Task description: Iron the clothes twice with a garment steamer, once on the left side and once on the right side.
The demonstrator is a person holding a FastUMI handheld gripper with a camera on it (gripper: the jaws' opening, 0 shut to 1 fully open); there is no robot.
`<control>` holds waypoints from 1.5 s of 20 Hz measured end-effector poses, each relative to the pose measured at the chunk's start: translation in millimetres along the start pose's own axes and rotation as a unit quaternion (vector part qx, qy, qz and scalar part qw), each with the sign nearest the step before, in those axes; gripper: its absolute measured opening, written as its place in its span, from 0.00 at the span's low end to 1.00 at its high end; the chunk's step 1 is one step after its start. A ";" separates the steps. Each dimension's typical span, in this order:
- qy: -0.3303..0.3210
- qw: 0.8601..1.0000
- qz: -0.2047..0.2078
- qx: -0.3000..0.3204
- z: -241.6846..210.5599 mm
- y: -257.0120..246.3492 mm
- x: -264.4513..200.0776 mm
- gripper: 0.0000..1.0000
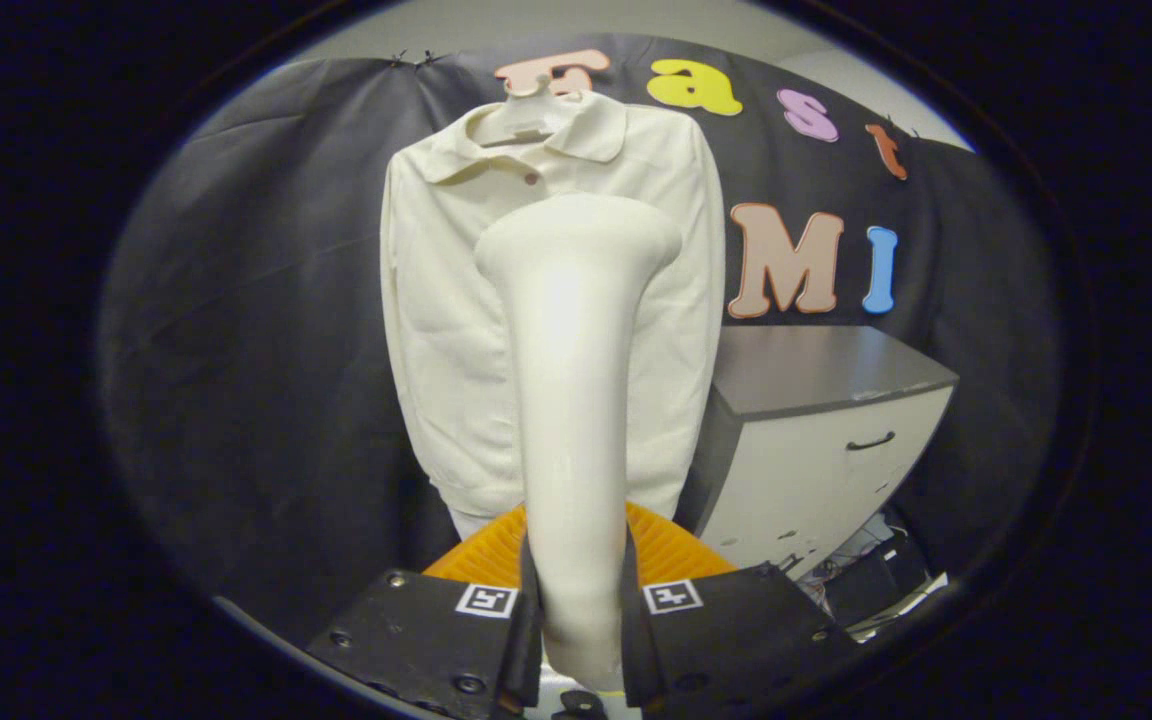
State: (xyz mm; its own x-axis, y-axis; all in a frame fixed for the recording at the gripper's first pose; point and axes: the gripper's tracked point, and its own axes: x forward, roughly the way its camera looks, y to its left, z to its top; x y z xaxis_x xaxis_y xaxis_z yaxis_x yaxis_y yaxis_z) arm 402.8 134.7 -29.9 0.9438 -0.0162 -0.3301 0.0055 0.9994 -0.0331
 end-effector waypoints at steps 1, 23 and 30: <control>-0.009 1.000 -0.003 0.004 11.8 -4.7 4.9 0.32; 0.032 0.997 0.066 0.006 -37.9 -39.3 171.4 0.32; 0.080 0.995 0.059 0.016 -98.1 -44.2 176.6 0.32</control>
State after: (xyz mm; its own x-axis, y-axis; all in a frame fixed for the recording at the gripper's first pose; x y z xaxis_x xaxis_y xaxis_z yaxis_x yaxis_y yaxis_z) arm 536.8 84.8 -179.3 0.8735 0.0989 -0.4766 -0.0891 0.9951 0.0433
